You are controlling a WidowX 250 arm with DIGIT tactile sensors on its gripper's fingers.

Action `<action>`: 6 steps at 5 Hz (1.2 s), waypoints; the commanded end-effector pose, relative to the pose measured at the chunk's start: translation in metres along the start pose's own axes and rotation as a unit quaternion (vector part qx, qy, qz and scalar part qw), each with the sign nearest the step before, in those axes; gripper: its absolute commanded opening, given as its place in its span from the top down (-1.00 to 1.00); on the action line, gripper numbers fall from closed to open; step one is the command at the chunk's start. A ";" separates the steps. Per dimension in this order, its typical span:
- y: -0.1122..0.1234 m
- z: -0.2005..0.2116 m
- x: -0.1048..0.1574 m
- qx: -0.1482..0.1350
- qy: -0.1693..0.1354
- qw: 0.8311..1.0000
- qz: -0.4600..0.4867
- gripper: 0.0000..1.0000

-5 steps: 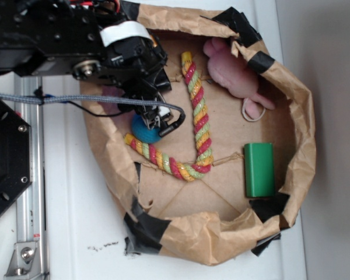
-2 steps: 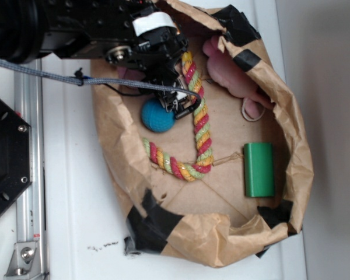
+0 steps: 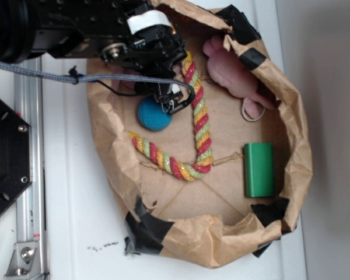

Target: Grab the black box.

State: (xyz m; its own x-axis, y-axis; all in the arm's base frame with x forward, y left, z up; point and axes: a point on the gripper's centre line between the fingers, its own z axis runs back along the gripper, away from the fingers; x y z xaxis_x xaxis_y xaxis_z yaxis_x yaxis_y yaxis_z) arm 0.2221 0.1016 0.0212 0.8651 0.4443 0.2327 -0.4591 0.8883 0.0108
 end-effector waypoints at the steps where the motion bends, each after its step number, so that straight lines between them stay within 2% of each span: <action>1: 0.020 0.012 -0.005 0.002 -0.005 1.000 0.018 1.00; 2: 0.016 0.018 -0.002 0.002 -0.008 1.000 0.005 1.00; 3: -0.006 0.039 0.008 -0.005 -0.019 0.998 -0.058 1.00; 4: -0.046 0.071 0.022 -0.034 0.007 0.984 -0.175 1.00; 5: -0.070 0.108 0.025 -0.065 0.009 0.964 -0.256 1.00; 6: -0.064 0.129 0.024 -0.076 -0.007 0.963 -0.260 1.00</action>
State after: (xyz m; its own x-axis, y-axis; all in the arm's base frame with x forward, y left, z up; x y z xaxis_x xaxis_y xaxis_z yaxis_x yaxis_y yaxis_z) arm 0.2450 0.0240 0.1356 0.9808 -0.0677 0.1827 0.0746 0.9967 -0.0315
